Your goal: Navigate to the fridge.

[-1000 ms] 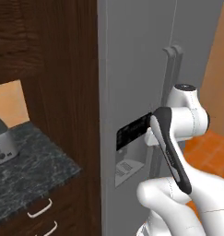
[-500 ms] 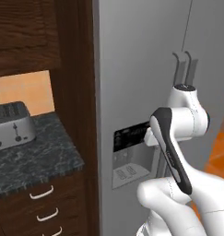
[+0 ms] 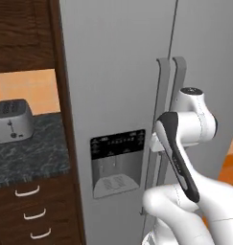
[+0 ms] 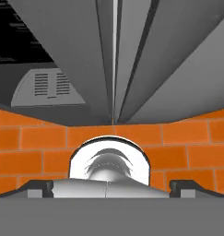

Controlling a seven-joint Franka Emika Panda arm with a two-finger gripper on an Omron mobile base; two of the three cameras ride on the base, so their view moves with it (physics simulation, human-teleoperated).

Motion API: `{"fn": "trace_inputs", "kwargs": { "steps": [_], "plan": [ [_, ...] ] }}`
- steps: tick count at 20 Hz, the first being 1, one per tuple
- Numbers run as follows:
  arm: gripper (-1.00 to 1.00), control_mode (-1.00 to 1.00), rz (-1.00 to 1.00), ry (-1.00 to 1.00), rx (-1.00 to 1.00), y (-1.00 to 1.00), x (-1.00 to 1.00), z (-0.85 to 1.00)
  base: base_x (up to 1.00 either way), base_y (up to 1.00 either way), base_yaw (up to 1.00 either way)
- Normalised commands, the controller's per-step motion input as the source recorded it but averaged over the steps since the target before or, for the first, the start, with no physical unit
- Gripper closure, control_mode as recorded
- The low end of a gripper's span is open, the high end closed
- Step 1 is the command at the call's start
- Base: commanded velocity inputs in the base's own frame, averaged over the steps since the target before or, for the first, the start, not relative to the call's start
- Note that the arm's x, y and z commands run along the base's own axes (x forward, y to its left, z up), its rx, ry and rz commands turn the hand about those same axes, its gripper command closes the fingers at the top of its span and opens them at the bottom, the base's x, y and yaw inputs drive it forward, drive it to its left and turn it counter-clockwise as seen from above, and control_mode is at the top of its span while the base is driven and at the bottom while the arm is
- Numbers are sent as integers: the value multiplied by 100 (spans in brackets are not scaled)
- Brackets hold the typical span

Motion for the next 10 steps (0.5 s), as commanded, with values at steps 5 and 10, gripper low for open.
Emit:
{"fn": "trace_inputs", "kwargs": {
  "steps": [5,10],
  "plan": [
    [-100,100,0,0,0,0,0,0,11,-18,20],
    [-100,100,0,0,0,0,0,0,11,0,6]
  ]
}}
